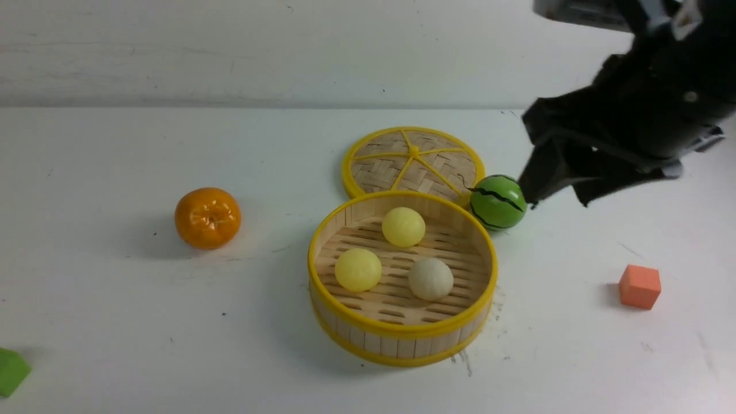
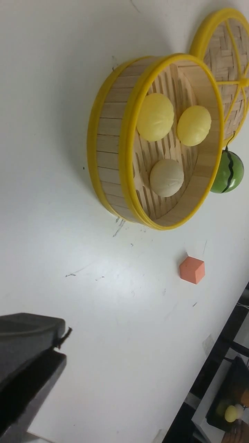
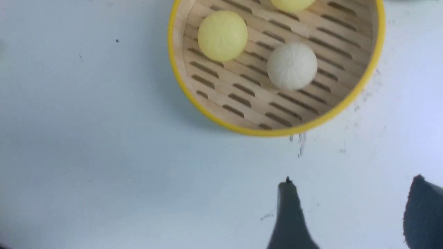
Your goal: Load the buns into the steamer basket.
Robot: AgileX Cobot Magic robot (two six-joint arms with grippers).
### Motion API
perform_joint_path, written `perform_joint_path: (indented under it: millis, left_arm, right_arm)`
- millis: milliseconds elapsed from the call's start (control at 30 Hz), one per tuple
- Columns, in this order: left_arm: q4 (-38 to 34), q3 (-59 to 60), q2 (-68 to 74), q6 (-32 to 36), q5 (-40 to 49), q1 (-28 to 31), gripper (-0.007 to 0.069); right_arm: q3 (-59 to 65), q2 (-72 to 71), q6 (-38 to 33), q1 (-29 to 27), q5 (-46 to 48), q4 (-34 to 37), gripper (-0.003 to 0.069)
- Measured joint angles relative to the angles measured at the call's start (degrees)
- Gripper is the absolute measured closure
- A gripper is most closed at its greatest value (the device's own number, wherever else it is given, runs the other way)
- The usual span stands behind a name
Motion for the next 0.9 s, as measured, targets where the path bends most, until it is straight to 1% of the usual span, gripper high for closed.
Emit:
perform_joint_path:
  millis: [200,300,333,367,467,533,600,667,700,733,767,900]
  left_arm:
    - [0.0,0.0,0.0,0.0,0.0,0.0,0.0554]
    - [0.0,0.0,0.0,0.0,0.0,0.0,0.0552]
    - [0.0,0.0,0.0,0.0,0.0,0.0,0.0552]
    - [0.0,0.0,0.0,0.0,0.0,0.0,0.055]
    - [0.0,0.0,0.0,0.0,0.0,0.0,0.055]
    - [0.0,0.0,0.0,0.0,0.0,0.0,0.055]
    - [0.0,0.0,0.0,0.0,0.0,0.0,0.055]
    - [0.0,0.0,0.0,0.0,0.0,0.0,0.0547]
    - [0.0,0.0,0.0,0.0,0.0,0.0,0.0545]
    - [0.0,0.0,0.0,0.0,0.0,0.0,0.0544]
    - [0.0,0.0,0.0,0.0,0.0,0.0,0.0543]
    - [0.0,0.0,0.0,0.0,0.0,0.0,0.0538]
  right_arm:
    - [15.3,-16.7,1.9,0.0,-1.6,0.0,0.0353]
    - [20.1,-23.2,2.2,0.0,0.1,0.2,0.0398]
    - [20.4,-23.6,2.2,0.0,0.2,0.2,0.0398]
    - [21.9,-26.7,2.2,0.0,0.9,0.2,0.0419]
    - [23.3,-31.6,2.3,0.0,1.4,0.2,0.0438]
    - [23.5,-36.6,2.3,0.0,1.5,0.2,0.0442]
    - [23.5,-38.2,2.3,0.0,1.6,-0.3,0.0442]
    - [24.0,-41.7,2.3,-0.4,1.6,-5.0,0.0442]
    - [24.8,-43.5,2.3,-1.9,1.6,-7.8,0.0442]
    - [24.9,-44.1,2.3,-2.2,1.6,-8.2,0.0442]
    - [26.3,-46.1,2.3,-4.8,1.6,-10.7,0.0441]
    - [34.0,-52.6,2.3,-13.5,1.6,-15.6,0.0438]
